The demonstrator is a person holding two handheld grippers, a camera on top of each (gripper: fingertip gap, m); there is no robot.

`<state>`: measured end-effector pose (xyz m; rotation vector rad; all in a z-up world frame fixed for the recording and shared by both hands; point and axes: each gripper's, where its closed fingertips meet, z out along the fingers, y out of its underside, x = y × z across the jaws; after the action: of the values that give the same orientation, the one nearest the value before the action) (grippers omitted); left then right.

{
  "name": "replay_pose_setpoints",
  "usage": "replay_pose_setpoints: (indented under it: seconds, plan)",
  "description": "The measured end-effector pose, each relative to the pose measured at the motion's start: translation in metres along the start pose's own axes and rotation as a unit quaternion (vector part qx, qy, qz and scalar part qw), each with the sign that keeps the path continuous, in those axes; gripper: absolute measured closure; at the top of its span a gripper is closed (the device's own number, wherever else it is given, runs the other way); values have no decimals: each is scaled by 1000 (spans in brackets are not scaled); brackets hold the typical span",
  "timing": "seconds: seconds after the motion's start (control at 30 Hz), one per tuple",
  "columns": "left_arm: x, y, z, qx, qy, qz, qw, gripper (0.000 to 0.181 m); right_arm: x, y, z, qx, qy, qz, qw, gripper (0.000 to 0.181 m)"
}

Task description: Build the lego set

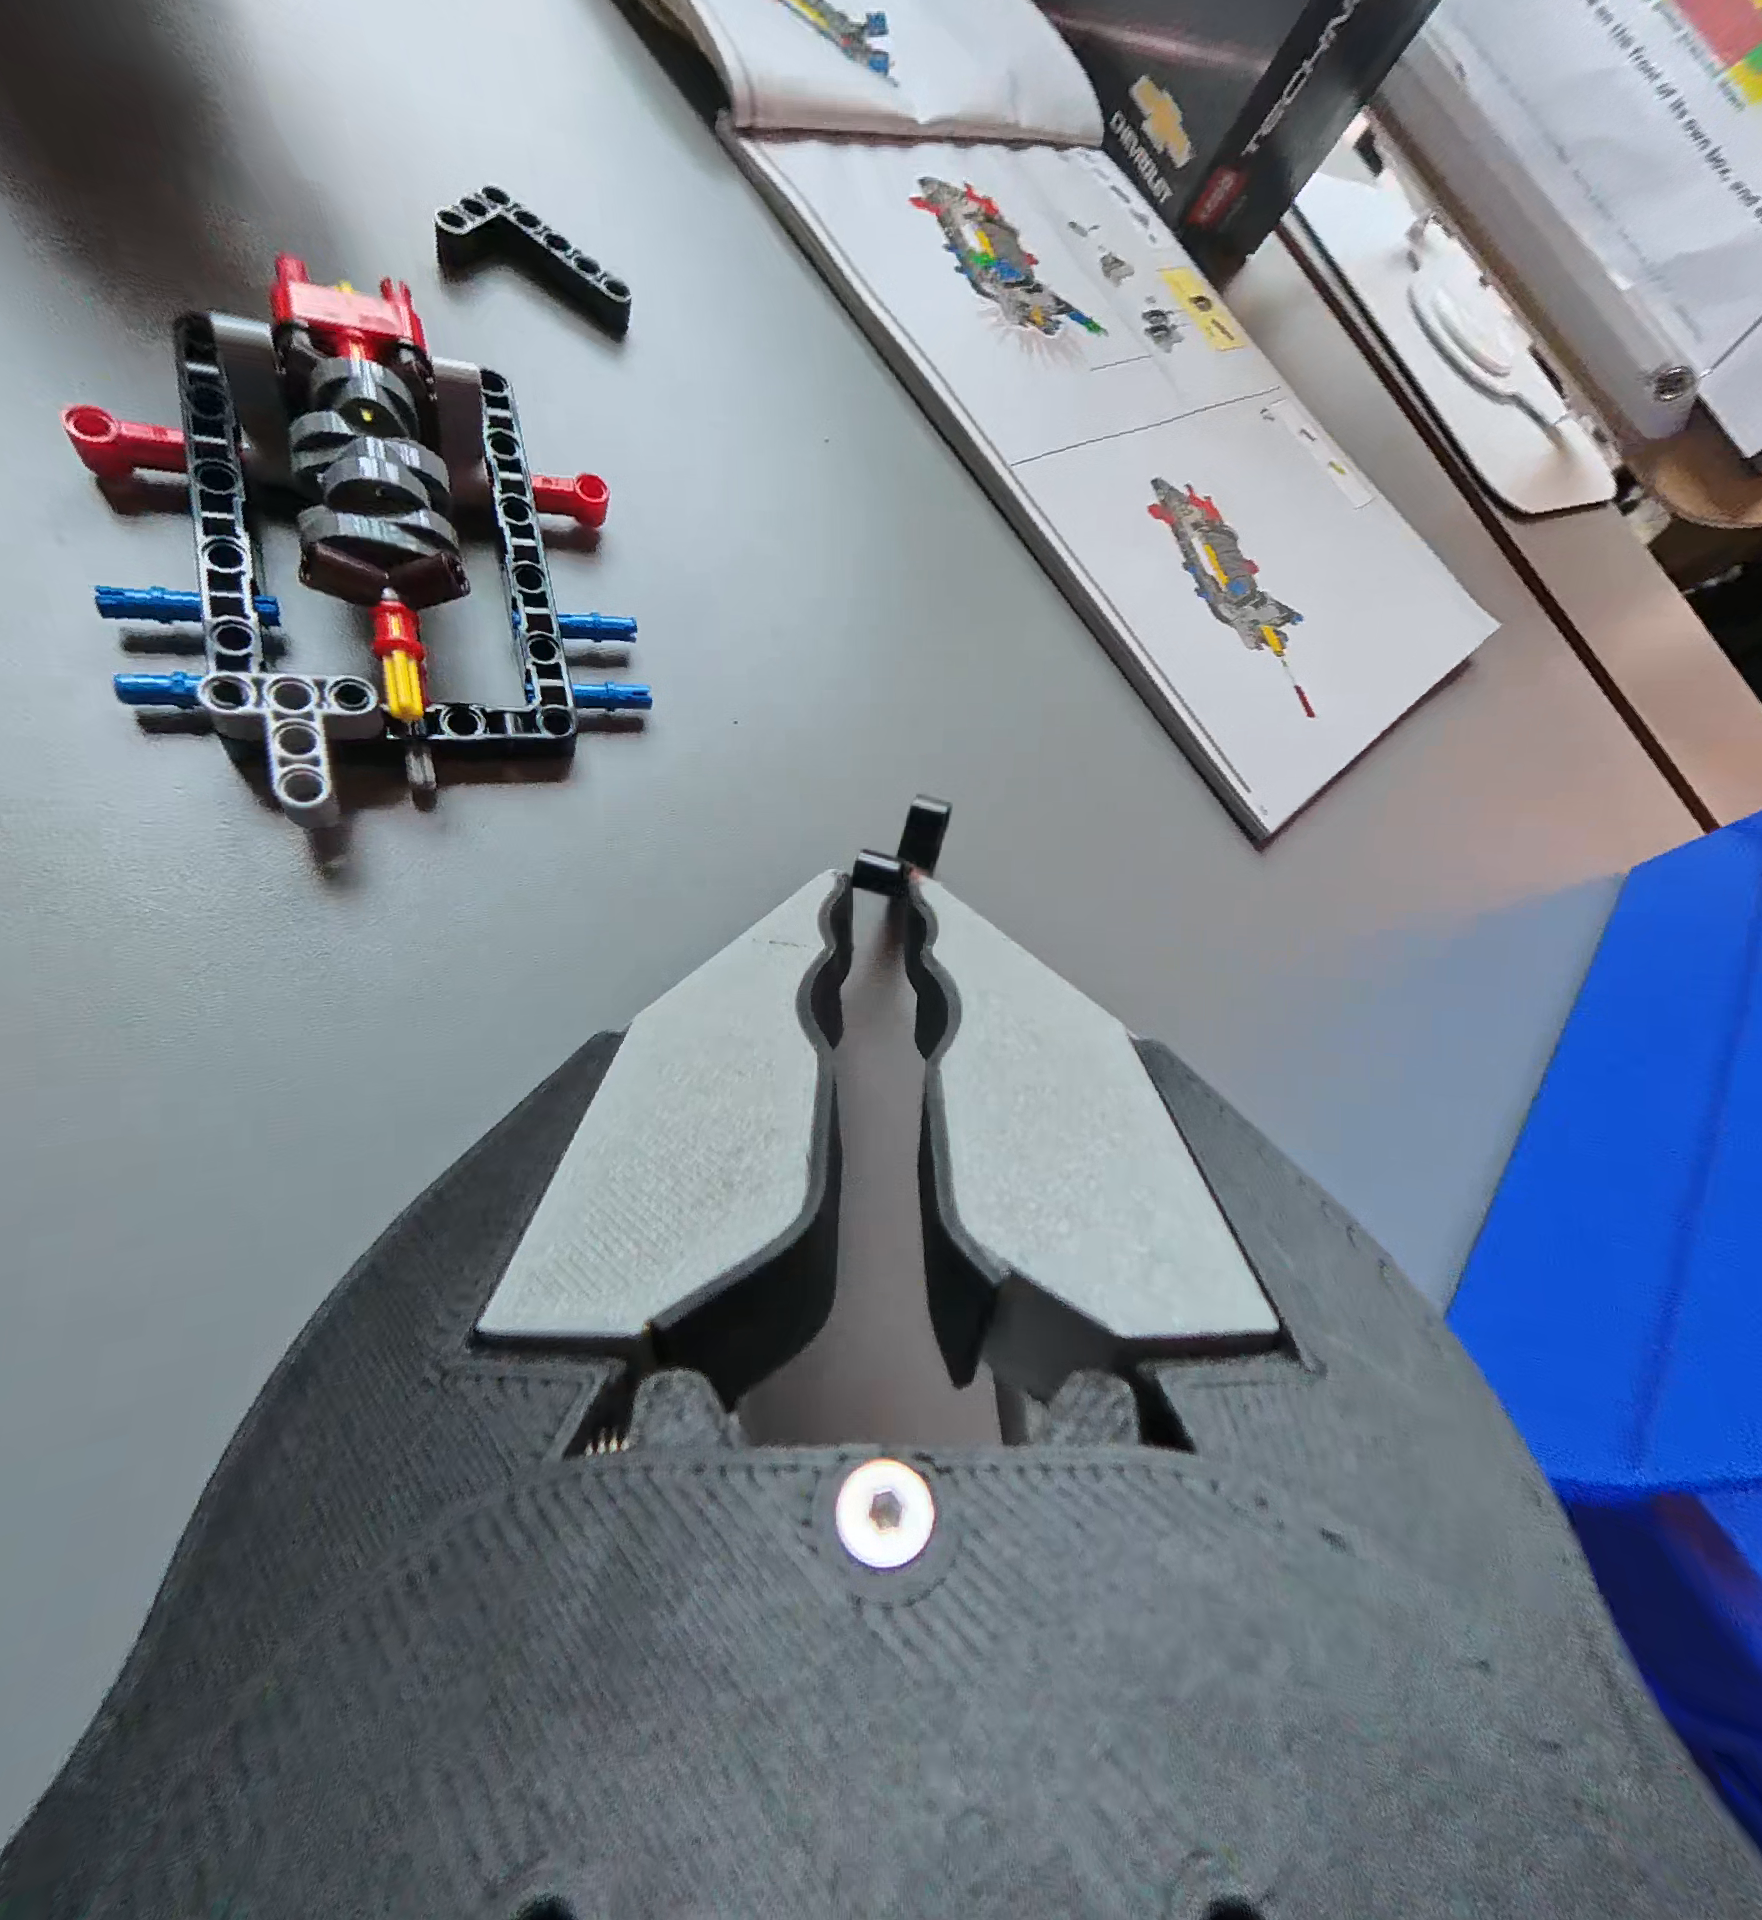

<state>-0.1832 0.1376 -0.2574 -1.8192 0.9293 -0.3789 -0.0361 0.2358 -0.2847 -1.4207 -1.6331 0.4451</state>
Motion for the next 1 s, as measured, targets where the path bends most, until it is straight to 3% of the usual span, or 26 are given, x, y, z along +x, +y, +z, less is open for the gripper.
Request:
replay_pose_setpoints:
  seconds: [0.17,0.23,0.37,0.47,0.57,0.73,0.87,1.0]
  plan:
    - [44,-10,18,-16,59,28,998,161,-3,7,8,-28,-24,3,999,171]
    - [50,-1,26,-62,54,34,996,156,-1,6,5,-21,-21,15,999,161]
    - [65,9,26,-88,66,45,993,156,-3,9,-9,-23,-37,70,997,152]
    - [67,18,27,-116,64,70,989,158,-15,-12,-28,13,-56,88,994,158]
    - [63,21,33,-133,55,86,986,157,-64,-46,-40,49,-141,91,985,163]
    - [62,17,38,-132,63,113,983,159,-118,-59,-23,-9,-185,11,983,164]
    - [64,19,41,-135,80,113,981,168,-114,-51,-1,-83,-162,-35,983,169]
    - [65,19,41,-126,87,112,982,170,-108,-42,2,-132,-169,-76,974,168]
